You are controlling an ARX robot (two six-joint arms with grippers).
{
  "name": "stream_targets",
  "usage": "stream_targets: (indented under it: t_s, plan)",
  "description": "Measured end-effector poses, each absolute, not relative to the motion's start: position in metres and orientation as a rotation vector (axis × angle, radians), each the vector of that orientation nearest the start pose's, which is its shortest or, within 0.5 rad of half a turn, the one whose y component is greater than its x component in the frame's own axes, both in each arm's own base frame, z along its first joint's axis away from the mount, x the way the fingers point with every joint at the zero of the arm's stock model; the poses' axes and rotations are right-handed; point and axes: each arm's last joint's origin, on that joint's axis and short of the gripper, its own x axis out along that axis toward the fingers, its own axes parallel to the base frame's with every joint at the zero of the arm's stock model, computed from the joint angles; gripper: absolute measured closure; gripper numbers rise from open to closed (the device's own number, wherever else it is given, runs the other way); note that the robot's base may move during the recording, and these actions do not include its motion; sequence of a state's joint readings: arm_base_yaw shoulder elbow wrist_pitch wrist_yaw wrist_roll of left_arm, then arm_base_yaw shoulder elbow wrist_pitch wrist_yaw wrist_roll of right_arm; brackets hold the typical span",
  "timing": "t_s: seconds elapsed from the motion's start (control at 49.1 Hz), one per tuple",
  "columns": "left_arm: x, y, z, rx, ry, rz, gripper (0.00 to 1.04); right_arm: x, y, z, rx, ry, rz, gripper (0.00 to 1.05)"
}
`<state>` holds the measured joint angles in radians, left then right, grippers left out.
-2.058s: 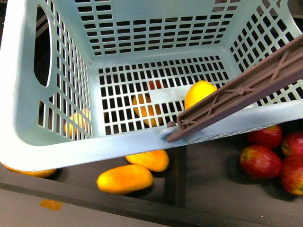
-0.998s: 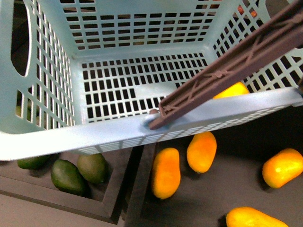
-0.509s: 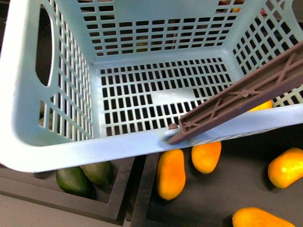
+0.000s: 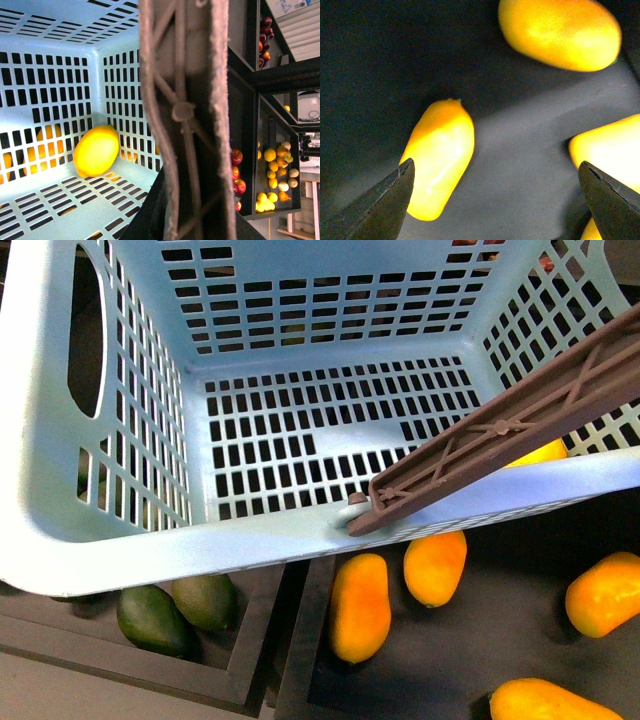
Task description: Pick lemon and mango into basket
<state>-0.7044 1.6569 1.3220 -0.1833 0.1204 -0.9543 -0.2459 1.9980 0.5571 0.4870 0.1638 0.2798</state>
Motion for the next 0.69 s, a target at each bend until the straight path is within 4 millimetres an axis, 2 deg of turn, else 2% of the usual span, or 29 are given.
stream_targets:
  t_s: [0.163, 0.387, 0.55, 0.693]
  plan:
    - [0.286, -0.247, 0.295, -0.726, 0.843, -0.492, 1.0, 0.275, -0.06, 0.008, 0.311, 0.951, -0.491, 0.09]
    - [0.286, -0.247, 0.295, -0.723, 0.836, -0.484, 1.0, 0.288, -0.045, -0.033, 0.384, 1.023, -0.507, 0.09]
    - [0.286, -0.247, 0.295, -0.726, 0.843, -0.493, 1.0, 0.302, -0.043, -0.046, 0.432, 1.026, -0.529, 0.09]
    - [0.286, -0.247, 0.295, -0.727, 0.842, -0.492, 1.0, 0.306, -0.042, -0.054, 0.448, 1.039, -0.54, 0.09]
